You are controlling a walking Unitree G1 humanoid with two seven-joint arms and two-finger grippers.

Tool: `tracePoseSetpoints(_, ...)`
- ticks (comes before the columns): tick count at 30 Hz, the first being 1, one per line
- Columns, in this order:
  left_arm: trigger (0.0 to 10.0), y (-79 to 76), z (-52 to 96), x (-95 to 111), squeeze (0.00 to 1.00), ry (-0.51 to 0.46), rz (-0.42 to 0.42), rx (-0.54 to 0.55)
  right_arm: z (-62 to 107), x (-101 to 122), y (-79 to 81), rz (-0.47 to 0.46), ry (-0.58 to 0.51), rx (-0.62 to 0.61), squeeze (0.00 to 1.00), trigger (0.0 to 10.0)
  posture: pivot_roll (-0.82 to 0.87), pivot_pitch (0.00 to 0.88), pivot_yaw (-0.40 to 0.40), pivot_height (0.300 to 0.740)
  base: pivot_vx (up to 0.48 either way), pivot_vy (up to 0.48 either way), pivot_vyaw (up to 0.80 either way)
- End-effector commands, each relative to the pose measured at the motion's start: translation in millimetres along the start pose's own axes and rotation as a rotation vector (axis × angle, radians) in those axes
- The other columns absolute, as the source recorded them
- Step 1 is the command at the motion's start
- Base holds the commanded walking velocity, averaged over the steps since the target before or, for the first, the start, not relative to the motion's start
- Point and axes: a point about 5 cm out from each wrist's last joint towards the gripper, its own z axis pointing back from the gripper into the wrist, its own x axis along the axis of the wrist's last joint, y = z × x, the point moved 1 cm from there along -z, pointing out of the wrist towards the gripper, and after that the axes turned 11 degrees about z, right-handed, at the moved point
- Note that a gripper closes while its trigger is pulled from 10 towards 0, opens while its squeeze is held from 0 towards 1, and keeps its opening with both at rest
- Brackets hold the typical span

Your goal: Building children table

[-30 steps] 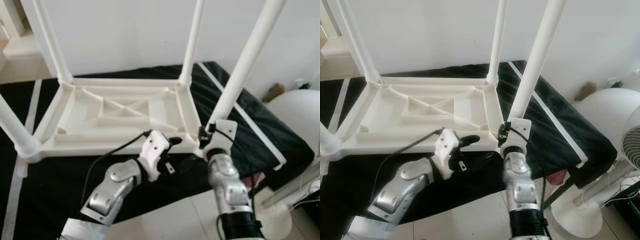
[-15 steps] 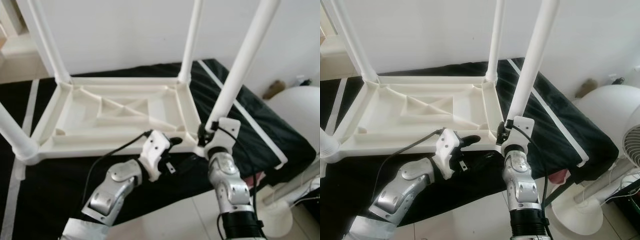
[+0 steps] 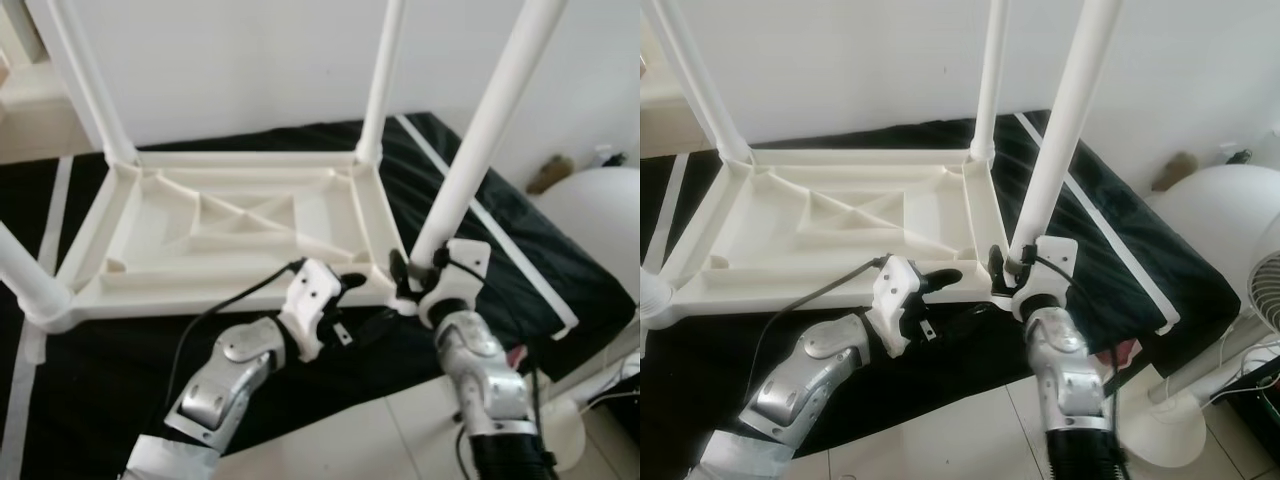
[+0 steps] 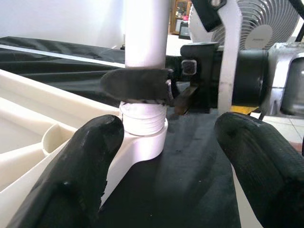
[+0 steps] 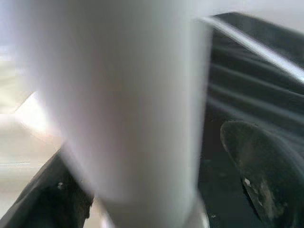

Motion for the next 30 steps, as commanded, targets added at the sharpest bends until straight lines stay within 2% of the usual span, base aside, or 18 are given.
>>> tracePoseSetpoints(1, 10.0, -1.4, -1.9, 0.7, 0.0, 0.009, 0.0, -0.042, -3.3, -0.4, -0.2, 0.042, -0.003, 0.082, 0.0, 10.0, -0.07, 0.03, -0.022, 0.74, 0.0, 0.0, 0.0)
tracePoseSetpoints(2, 10.0, -1.4, -1.9, 0.7, 0.0, 0.009, 0.0, -0.042, -3.3, -0.4, -0.2, 0.042, -0.003, 0.082, 0.0, 10.0, -0.07, 0.03, -0.022, 0.74, 0.0, 0.0, 0.0)
tracePoseSetpoints(3, 10.0, -1.0, -2.7, 1.2, 0.0, 0.008, -0.001, -0.042, -5.6, 0.7, -2.2, 0.109, -0.005, 0.159, 0.0, 10.0, -0.07, 0.028, -0.021, 0.74, 0.0, 0.0, 0.0)
tracePoseSetpoints(5, 10.0, -0.7, -2.9, 1.2, 0.0, 0.008, -0.002, -0.042, -6.1, 0.4, -2.4, 0.123, -0.001, 0.179, 0.0, 10.0, -0.07, 0.028, -0.021, 0.74, 0.0, 0.0, 0.0)
tracePoseSetpoints(7, 10.0, -2.1, -2.7, 1.2, 0.0, 0.006, -0.002, -0.046, -5.4, -4.2, 1.7, 0.213, 0.017, 0.333, 0.0, 10.0, -0.07, 0.026, -0.02, 0.74, 0.0, 0.0, 0.0)
tracePoseSetpoints(9, 10.0, -2.3, -2.7, 1.2, 0.0, 0.006, -0.002, -0.046, -5.1, -4.8, 2.1, 0.222, 0.019, 0.35, 0.0, 10.0, -0.07, 0.026, -0.02, 0.74, 0.0, 0.0, 0.0)
tracePoseSetpoints(14, 10.0, -0.5, -2.4, 3.1, 0.0, 0.007, -0.01, -0.048, -5.6, -8.4, 6.9, 0.282, 0.04, 0.505, 0.0, 10.0, -0.06, 0.016, -0.016, 0.74, 0.0, 0.0, 0.0)
tracePoseSetpoints(24, 10.0, -1.2, -4.3, 4.7, 0.0, 0.003, -0.012, -0.055, -12.1, -9.0, -9.3, 0.348, 0.03, 0.508, 0.0, 10.0, -0.07, 0.009, -0.011, 0.74, 0.0, 0.0, 0.0)
tracePoseSetpoints(30, 10.0, -1.9, -6.1, 4.6, 0.0, 0.004, -0.01, -0.066, -19.3, -6.8, -16.1, 0.343, 0.016, 0.477, 0.0, 10.0, -0.07, 0.006, -0.007, 0.74, 0.0, 0.0, 0.0)
